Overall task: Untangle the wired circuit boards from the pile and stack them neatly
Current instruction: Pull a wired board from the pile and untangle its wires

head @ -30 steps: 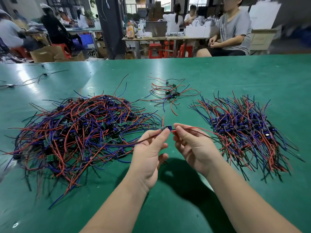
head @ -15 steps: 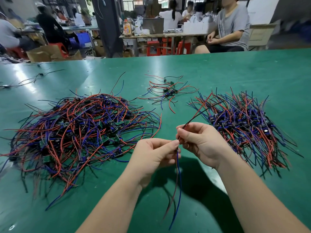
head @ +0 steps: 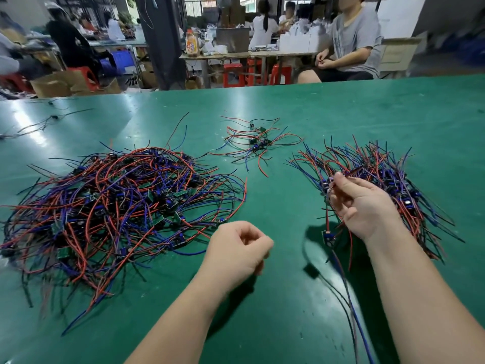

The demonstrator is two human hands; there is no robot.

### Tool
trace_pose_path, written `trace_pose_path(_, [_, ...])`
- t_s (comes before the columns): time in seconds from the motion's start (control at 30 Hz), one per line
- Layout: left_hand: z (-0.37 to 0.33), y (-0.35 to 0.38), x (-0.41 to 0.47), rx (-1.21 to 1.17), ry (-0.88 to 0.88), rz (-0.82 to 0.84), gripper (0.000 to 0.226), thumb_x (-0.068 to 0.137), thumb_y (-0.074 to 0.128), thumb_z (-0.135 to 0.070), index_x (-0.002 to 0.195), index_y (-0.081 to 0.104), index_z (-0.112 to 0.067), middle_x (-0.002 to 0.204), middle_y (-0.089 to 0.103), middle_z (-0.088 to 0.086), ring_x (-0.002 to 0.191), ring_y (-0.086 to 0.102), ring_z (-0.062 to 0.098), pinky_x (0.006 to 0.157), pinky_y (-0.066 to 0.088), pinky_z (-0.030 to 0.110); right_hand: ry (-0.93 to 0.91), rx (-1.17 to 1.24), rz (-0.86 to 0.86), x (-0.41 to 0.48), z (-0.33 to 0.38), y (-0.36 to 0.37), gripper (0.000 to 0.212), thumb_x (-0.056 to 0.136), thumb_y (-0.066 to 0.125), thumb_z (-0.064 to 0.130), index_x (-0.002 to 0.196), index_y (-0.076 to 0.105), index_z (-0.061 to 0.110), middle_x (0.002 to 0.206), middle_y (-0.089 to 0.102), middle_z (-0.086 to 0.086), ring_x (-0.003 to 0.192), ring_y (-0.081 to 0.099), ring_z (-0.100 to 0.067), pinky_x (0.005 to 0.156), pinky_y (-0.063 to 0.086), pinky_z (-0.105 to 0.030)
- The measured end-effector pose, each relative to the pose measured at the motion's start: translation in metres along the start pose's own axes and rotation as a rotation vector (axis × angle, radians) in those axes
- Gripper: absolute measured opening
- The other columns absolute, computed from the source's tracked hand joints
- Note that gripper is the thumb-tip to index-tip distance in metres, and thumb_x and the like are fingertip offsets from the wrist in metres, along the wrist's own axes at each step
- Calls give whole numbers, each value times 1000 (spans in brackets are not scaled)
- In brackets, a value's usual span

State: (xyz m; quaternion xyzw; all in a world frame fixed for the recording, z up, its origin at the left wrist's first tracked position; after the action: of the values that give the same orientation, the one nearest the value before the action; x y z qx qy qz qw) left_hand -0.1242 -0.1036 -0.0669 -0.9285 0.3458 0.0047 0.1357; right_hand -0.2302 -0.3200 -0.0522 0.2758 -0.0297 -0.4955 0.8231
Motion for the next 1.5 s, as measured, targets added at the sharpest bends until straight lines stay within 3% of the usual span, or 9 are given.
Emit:
trace_pose_path(0.07, [-2,-7,3,-55,31,-102,16,78,74,-23,73,63,-11,66,66,10,46,58,15,49,50,28,38,-30,25,0,-8,5,12,80,71,8,76,60,8,64,65,-7,47,62,-11,39,45,-15])
trace_pose_path(0.23, [4,19,-2,-252,-107,27,60,58,84,-44,100,64,-6,79,74,10,65,71,16,56,56,26,21,-11,67,-10,-20,26,17,78,71,5,72,56,7,51,62,-2,44,59,-9,43,49,-17])
trace_pose_path(0.5, [9,32,-2,-365,-138,131,8,78,74,-4,76,68,0,64,68,12,52,63,16,52,53,23,-79,-111,77,-22,-34,38,24,77,73,-1,64,55,9,49,62,-1,41,56,-10,45,50,-20])
trace_pose_path(0.87, [3,12,-8,-184,-131,333,12,78,75,-7,68,69,-6,64,67,11,52,62,15,49,50,21,-84,-96,43,-20,-26,30,17,81,71,3,69,59,6,51,63,-1,46,63,-15,45,51,-20])
trace_pose_path(1.07, [11,15,-15,-40,-181,502,10,78,76,-12,70,72,-8,66,69,9,55,65,17,50,52,23,-80,-83,4,-12,-20,19,30,93,61,18,69,43,16,40,52,2,35,52,-10,35,38,-14])
trace_pose_path(1.17, [7,11,-9,-220,-194,394,13,76,75,-16,67,71,-8,68,69,11,54,64,15,50,51,22,-76,-37,-99,-6,-16,4,25,100,49,23,78,49,10,50,60,-5,39,59,-13,39,45,-17])
trace_pose_path(1.33, [8,-22,12,-679,-207,-23,13,81,68,-10,70,69,-3,66,70,9,51,65,12,45,53,20,-149,49,-272,-5,1,-16,15,95,37,9,88,50,12,69,59,-10,50,58,-18,46,46,-21])
trace_pose_path(1.4, [12,-31,15,-713,-199,-114,11,84,66,-9,77,66,-1,65,70,8,51,65,11,47,55,20,-190,-82,-140,-12,2,2,13,92,47,6,82,52,11,62,56,-7,47,54,-17,43,41,-21])
trace_pose_path(1.5, [16,-30,15,-666,-191,-136,8,83,68,-10,79,66,-4,64,70,6,50,63,9,47,54,20,-295,-445,285,-40,-22,54,15,86,64,6,75,61,13,60,60,-3,46,57,-13,42,44,-21])
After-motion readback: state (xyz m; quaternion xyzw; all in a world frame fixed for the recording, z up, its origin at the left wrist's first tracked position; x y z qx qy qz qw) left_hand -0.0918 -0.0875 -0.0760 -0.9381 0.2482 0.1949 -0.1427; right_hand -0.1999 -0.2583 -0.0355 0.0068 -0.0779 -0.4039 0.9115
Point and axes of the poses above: each hand's wrist, its own x-axis towards the middle knuckle, its own y-axis out of the palm, z = x × y, the point moved 7 cm from there along x, towards the middle knuckle
